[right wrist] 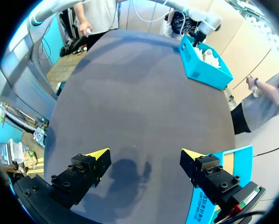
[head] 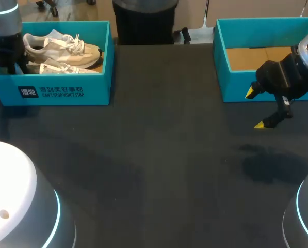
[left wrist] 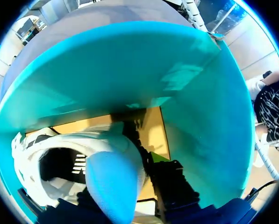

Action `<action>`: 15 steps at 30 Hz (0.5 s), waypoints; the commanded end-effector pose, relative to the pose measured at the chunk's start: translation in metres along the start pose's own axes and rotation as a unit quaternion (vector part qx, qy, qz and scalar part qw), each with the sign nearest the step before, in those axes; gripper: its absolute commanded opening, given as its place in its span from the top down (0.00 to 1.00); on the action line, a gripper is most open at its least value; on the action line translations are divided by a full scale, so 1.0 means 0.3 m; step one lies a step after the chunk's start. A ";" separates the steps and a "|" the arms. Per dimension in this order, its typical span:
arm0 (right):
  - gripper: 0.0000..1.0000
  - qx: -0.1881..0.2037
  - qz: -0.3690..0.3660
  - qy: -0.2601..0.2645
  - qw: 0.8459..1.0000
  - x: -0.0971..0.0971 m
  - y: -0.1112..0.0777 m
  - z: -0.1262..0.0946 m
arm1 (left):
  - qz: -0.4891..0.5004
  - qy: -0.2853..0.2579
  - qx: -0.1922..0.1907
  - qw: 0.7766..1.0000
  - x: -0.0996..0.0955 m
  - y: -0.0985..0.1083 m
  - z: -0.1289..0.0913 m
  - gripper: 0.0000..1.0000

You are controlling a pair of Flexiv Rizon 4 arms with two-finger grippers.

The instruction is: Take the shoe out of the shoebox, open the shoe tongue, remove and reinsert the insole, then place the shoe into the shoebox

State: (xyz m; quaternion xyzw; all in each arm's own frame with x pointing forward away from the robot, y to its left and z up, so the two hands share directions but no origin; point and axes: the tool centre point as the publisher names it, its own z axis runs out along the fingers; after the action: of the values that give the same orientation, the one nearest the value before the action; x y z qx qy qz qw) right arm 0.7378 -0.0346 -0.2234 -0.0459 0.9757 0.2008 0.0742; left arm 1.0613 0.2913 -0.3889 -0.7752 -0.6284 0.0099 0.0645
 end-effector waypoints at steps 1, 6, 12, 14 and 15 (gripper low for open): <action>0.00 0.002 0.000 0.000 1.000 0.000 0.002 0.003 | 0.005 0.005 0.001 1.000 -0.005 0.001 -0.009 1.00; 0.00 0.002 0.000 0.000 1.000 0.000 0.002 0.003 | 0.017 0.016 0.005 1.000 -0.002 -0.003 -0.018 1.00; 0.00 0.002 0.000 0.000 1.000 0.000 0.002 0.003 | 0.029 0.021 0.016 0.999 0.018 -0.026 -0.073 1.00; 0.00 0.002 0.000 0.000 1.000 0.000 0.002 0.003 | 0.025 0.028 0.015 0.999 0.028 -0.037 -0.105 1.00; 0.00 0.002 0.000 0.000 1.000 0.000 0.002 0.003 | 0.027 0.029 0.007 0.999 0.034 -0.044 -0.124 1.00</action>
State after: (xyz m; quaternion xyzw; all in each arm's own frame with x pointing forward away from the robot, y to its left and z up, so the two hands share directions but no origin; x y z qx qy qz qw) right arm 0.7378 -0.0345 -0.2234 -0.0460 0.9757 0.2008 0.0742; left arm 1.0607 0.3001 -0.3695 -0.7902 -0.6061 0.0004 0.0907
